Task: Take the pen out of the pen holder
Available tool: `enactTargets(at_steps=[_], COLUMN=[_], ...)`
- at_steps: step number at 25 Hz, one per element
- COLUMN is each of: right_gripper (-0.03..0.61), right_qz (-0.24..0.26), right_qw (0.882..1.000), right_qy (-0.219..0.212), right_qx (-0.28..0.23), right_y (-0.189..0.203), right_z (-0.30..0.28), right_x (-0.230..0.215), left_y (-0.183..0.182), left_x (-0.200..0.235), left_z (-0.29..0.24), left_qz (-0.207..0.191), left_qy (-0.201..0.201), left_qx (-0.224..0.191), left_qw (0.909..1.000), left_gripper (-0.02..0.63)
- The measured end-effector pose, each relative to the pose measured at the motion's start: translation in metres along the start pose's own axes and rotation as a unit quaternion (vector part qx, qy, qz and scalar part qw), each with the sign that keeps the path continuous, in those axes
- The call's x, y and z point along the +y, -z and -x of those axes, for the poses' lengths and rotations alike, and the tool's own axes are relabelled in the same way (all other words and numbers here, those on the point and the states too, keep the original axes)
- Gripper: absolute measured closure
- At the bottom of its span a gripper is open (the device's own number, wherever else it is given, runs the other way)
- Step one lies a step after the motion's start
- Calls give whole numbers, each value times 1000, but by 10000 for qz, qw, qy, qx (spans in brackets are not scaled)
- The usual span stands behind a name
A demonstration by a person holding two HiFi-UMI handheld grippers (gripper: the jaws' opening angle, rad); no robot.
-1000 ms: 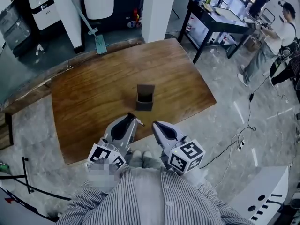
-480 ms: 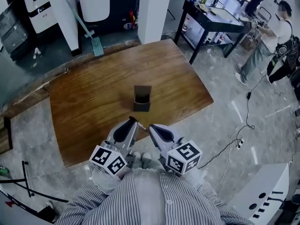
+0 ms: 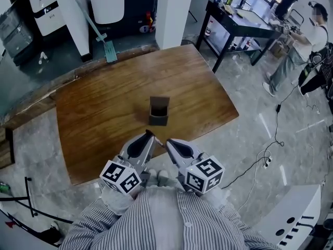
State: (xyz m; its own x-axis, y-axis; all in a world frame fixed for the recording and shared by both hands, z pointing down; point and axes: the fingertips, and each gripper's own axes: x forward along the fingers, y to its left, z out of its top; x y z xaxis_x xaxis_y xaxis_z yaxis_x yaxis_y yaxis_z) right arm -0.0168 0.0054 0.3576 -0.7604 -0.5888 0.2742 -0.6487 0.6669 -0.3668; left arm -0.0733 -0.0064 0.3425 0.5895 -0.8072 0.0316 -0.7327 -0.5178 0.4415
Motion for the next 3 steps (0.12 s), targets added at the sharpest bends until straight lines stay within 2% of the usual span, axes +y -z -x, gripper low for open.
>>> enactTargets(at_steps=[3], right_gripper=[578], right_qz=[-21], right_qw=[10000], right_qy=[2], right_qx=[3], right_y=[2], right_z=[-2], right_x=[-5], left_y=[2], left_x=[6], left_z=[0], left_qz=[19], left_qy=[-70], left_qx=[-8], left_qw=[10000], left_gripper=[552])
